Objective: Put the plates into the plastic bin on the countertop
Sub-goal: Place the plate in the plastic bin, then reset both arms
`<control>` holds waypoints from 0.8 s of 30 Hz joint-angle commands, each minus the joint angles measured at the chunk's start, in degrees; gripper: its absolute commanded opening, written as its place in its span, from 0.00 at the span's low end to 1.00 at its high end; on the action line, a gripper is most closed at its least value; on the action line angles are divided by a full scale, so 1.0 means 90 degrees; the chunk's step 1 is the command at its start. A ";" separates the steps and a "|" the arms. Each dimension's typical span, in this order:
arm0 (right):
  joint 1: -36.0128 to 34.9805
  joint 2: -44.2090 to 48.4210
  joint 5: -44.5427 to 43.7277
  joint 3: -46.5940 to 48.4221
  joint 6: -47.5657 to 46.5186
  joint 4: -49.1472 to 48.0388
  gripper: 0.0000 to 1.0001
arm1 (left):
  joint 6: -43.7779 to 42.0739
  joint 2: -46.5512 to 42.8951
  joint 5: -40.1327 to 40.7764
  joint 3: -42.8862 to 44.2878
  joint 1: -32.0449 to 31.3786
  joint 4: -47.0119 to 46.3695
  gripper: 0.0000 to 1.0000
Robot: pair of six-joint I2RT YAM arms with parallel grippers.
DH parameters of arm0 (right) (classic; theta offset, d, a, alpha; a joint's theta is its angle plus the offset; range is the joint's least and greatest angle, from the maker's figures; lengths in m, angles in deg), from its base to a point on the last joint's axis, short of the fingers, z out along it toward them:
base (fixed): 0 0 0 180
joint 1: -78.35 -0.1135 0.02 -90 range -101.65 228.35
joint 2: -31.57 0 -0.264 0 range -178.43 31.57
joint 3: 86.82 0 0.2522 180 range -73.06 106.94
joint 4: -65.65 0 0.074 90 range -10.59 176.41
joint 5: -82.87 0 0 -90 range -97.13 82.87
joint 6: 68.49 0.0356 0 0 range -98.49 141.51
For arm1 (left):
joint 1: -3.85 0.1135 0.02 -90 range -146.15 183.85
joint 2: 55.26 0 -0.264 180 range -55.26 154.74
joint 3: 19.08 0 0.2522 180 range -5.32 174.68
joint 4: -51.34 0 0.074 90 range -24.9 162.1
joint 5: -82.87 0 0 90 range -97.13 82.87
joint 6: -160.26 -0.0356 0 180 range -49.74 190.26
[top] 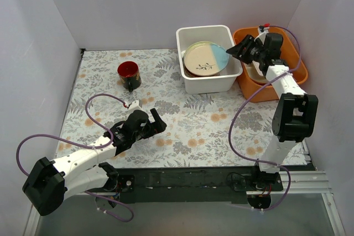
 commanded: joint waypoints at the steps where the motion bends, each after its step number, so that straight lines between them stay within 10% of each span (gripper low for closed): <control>1: 0.0012 0.0721 -0.0359 -0.0115 -0.0205 -0.0495 0.62 | -0.0045 -0.0133 0.0062 0.0013 -0.0033 0.0024 0.98; 24: -0.0008 0.1775 -0.0730 -0.1306 -0.0361 -0.0857 0.98 | -0.0231 -0.0582 0.0238 0.0022 -0.0033 0.0062 0.98</control>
